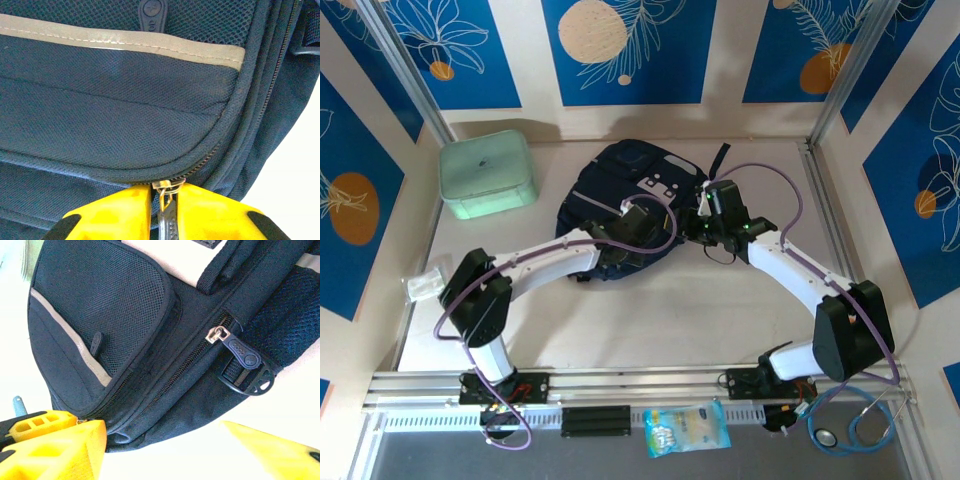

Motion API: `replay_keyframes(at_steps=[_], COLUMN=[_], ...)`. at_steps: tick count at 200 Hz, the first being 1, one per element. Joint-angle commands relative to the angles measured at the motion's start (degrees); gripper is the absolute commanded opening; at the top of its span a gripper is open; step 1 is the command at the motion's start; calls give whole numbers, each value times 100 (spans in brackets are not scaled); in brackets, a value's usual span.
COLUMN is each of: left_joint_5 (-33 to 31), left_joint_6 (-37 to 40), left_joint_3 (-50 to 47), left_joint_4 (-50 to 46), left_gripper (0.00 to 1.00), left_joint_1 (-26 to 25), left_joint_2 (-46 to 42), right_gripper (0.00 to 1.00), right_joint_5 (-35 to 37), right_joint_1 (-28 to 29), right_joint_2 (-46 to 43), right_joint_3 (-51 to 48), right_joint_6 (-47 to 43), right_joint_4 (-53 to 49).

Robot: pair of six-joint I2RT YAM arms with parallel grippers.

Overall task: Pack the student bag
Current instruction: Unzip the student bag at the top-center of the table.

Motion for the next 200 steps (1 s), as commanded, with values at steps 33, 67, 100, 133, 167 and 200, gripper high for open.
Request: replay_keyframes(at_steps=[33,67,100,133,167,200], left_joint_5=[290,652,1785,2494,2814,3068], left_joint_6=[100,220,795,812,764,759], left_joint_3=[0,-297,-430,-277,-120,-86], left_joint_4=[67,505,1121,1318,1565,1666], left_gripper=[12,0,0,0,0,0], left_joint_1=[79,202,225,152,128,112], left_joint_2=[117,-160,-348,-142,-15,117], right_gripper=[60,53,51,51,43,40], right_joint_5=[-150,-69,-58,-177,-447,-724], right_joint_1=[-32,-31,-39,-168,-354,-393], right_joint_2=[19,84,42,-4,152,471], right_joint_3=[-70,-260,-499,-426,-320,-79], right_joint_6=[144,798,1411,1675,1968,1941], right_joint_4=[19,300,748,723,442,332])
